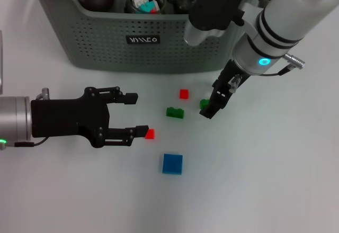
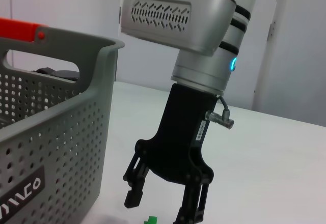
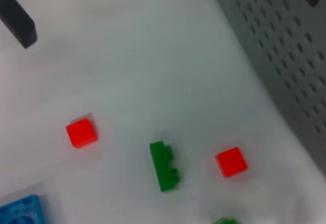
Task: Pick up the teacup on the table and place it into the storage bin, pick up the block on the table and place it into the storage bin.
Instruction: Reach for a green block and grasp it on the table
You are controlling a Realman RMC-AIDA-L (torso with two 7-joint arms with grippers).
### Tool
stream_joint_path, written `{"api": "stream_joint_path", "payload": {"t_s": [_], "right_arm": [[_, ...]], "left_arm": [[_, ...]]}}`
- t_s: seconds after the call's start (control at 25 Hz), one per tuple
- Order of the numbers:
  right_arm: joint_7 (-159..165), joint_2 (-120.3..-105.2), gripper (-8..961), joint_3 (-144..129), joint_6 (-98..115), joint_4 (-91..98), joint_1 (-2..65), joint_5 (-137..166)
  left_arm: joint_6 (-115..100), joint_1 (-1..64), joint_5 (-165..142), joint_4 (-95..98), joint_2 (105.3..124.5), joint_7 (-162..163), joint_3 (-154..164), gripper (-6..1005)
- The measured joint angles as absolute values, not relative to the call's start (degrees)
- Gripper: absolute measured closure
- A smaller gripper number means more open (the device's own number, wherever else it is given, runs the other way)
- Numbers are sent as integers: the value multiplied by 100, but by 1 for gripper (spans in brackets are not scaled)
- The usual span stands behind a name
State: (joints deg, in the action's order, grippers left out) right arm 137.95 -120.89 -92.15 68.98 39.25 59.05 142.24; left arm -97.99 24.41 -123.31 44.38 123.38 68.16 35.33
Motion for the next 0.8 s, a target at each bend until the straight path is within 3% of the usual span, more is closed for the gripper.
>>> {"api": "stream_joint_path", "payload": {"t_s": [0.2, 0.52, 0.8], "right_arm": [[13822, -12102, 94, -9312, 6771, 3841, 5907, 14217], [13825, -12103, 515, -9554, 6508, 3747, 5925, 14019], [13825, -12104, 529, -9657, 6451, 3633, 5936, 13959]], "left_arm": [[-9799, 2433, -12331, 4439, 12340, 6819, 3533, 234], [-9794, 2417, -12331, 4435, 12347, 6821, 3533, 234], [-9791, 2408, -12331, 4430, 12349, 6821, 3533, 234]]}}
